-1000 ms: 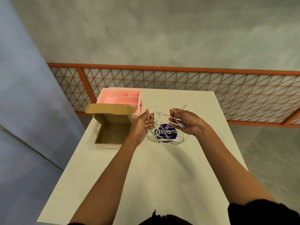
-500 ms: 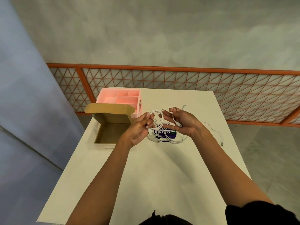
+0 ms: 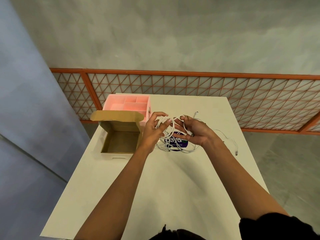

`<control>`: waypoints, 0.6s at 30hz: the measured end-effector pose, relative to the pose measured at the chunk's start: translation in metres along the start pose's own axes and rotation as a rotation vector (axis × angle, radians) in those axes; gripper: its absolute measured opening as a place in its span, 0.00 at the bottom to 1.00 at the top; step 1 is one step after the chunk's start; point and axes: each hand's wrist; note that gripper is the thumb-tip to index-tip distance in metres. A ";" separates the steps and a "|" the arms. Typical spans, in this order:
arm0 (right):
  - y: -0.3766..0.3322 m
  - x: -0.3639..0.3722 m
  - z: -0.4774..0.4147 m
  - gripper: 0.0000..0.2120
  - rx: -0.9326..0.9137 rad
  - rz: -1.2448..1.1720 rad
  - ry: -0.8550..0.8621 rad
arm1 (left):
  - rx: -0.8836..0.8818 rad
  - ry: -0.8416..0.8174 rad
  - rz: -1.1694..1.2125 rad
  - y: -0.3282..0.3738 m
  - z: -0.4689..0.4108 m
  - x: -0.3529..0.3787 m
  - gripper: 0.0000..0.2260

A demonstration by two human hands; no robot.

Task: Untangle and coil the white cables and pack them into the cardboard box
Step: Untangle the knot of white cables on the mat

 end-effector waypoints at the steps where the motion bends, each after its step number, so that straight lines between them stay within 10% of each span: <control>1: -0.001 0.001 0.001 0.16 -0.002 0.009 -0.006 | 0.009 -0.004 -0.016 0.001 0.000 0.000 0.10; 18: -0.002 0.004 0.005 0.16 0.024 0.032 0.019 | 0.020 -0.099 -0.085 0.004 0.000 -0.001 0.03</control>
Point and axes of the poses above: each hand's wrist, its own z-axis away from the middle knuckle, its own x-axis out of the palm, y = z × x, and after that the axes turned 1 degree about -x, right-handed
